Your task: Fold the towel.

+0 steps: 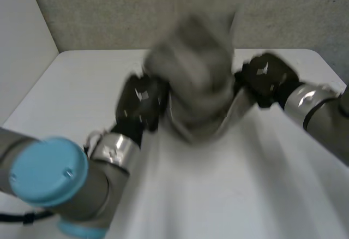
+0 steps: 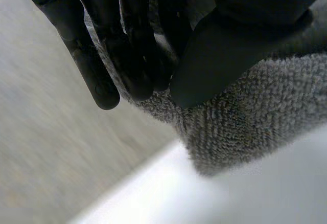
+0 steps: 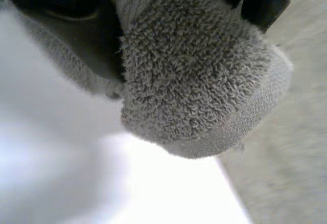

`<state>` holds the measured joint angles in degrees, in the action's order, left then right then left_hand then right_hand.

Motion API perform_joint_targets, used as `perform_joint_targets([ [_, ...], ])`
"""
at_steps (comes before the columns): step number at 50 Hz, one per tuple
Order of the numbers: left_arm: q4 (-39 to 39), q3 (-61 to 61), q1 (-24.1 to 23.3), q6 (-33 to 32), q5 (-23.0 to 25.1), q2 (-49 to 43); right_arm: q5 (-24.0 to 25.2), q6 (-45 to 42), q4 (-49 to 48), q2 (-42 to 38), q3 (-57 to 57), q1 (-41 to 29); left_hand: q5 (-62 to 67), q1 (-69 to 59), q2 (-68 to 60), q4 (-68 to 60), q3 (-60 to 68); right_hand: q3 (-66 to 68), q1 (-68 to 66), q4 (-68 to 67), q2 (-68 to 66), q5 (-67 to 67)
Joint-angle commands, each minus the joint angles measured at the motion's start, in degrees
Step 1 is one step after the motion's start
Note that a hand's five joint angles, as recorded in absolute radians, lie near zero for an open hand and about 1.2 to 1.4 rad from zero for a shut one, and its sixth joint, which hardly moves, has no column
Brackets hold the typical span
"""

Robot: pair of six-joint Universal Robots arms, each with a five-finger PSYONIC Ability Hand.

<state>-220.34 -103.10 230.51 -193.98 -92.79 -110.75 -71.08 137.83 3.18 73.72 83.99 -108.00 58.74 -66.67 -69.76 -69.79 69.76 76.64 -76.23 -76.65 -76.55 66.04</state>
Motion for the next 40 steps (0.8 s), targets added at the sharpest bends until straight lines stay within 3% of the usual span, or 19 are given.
perform_joint_targets([
  [1, 9.82, -2.45, -2.87, 0.18, 0.42, -3.85, 0.16, -5.11, 0.15, -4.01, 7.23, 0.07, 11.26, -13.33, -10.24, -10.21, 10.24, 3.36, -3.77, -3.35, -3.46, 3.96],
  [7, 16.51, -2.54, -3.57, 0.45, 0.42, -3.51, -1.07, -6.34, 0.68, -5.25, 9.71, -0.37, 11.26, -13.33, -10.24, -10.21, 10.24, 3.36, -3.77, -3.35, -3.46, 3.96],
  [15, 19.33, -2.80, -5.33, 0.62, 0.42, -0.61, -1.43, -6.69, 0.42, -2.53, 10.94, 1.92, 11.26, -13.33, -10.24, -10.21, 10.24, 1.90, -2.32, -1.89, -2.00, 2.50],
  [17, 19.77, -2.89, -5.68, 0.62, 0.42, 0.09, -1.51, -6.34, 0.33, -1.48, 11.72, 3.58, 11.26, -13.33, -10.24, -10.21, 10.24, -10.46, 10.05, 10.47, 10.36, -9.86],
  [18, 19.77, -2.89, -5.68, 0.62, 0.42, 0.10, -1.51, -6.34, 0.33, -1.47, 11.73, 3.59, 11.26, -13.33, -10.24, -10.21, 10.24, -10.54, 10.13, 10.56, 10.45, -9.94],
  [20, 20.65, -2.89, -6.82, 0.62, 0.42, 1.23, -1.69, -6.08, -0.02, -0.34, 13.13, 4.29, 11.26, -13.33, -10.24, -10.21, 10.24, -32.64, 32.23, 32.66, 32.55, -32.05],
  [21, 20.65, -2.89, -6.82, 0.62, 0.42, 1.24, -1.69, -6.08, -0.02, -0.33, 13.13, 4.29, 11.26, -13.33, -10.24, -10.21, 10.24, -32.75, 32.33, 32.76, 32.65, -32.15],
  [23, 21.26, -2.89, -7.79, 0.45, 0.51, 3.16, -1.69, -5.99, -0.64, 0.28, 14.01, 4.73, -8.96, 6.89, 9.98, 10.01, -9.98, -37.29, 36.88, 37.30, 37.19, -36.69],
  [24, 21.27, -2.89, -7.79, 0.45, 0.51, 3.17, -1.78, -5.90, -1.68, 0.81, 14.97, 5.25, -9.07, 7.00, 10.09, 10.12, -10.09, -39.45, 39.04, 39.47, 39.36, -38.86],
  [26, 21.53, -2.89, -8.14, 0.18, 0.68, 5.97, -1.87, -5.81, -3.62, 1.25, 16.39, 5.96, -28.82, 26.75, 29.84, 29.87, -29.84, -42.00, 41.59, 42.01, 41.90, -41.40],
  [28, 21.53, -2.81, -8.14, 0.01, 0.77, 7.12, -1.87, -5.38, -7.56, 2.04, 19.79, 7.10, -35.08, 33.01, 36.10, 36.13, -36.10, -46.02, 45.61, 46.03, 45.92, -45.42],
  [35, 21.18, -1.40, -6.74, -0.17, 2.62, 9.50, -1.60, -5.11, -14.33, 6.07, 27.00, 9.65, -38.17, 36.10, 39.19, 39.22, -39.19, -47.88, 47.47, 47.89, 47.78, -47.28],
  [40, 21.35, 0.89, -4.01, -0.26, 7.80, 9.41, -1.25, -5.11, -20.41, 8.19, 31.59, 10.27, -37.84, 35.76, 38.86, 38.89, -38.85, -49.40, 48.99, 49.41, 49.30, -48.80],
])
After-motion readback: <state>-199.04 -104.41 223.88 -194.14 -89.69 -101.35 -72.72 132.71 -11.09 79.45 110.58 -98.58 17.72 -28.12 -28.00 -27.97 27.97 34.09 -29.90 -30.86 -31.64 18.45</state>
